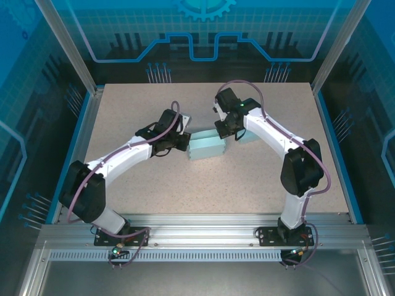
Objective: Fold the paper box
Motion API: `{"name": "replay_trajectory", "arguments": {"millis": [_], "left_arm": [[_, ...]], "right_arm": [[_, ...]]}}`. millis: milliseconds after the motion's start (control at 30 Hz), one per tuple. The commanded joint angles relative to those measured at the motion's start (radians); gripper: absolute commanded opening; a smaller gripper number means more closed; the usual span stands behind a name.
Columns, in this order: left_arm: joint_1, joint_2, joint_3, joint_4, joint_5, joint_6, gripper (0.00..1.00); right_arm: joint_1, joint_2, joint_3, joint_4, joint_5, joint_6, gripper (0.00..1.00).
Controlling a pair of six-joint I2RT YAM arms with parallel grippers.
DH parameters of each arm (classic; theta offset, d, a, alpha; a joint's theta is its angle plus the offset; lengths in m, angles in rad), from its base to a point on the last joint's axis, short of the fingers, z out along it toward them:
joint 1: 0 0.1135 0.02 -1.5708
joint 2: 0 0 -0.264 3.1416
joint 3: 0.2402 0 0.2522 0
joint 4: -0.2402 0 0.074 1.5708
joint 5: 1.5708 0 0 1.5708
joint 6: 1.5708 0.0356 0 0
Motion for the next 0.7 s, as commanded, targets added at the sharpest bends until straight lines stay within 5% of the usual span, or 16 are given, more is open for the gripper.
{"name": "replay_trajectory", "arguments": {"millis": [0,667], "left_arm": [[-0.008,0.025,0.045,0.031,0.075,-0.14,0.0],[-0.021,0.058,-0.045,0.161,0.085,-0.307,0.0]], "right_arm": [[0.035,0.006,-0.01,-0.006,-0.02,0.03,0.0],[0.059,-0.014,-0.028,0.038,-0.118,0.117,0.0]]}}
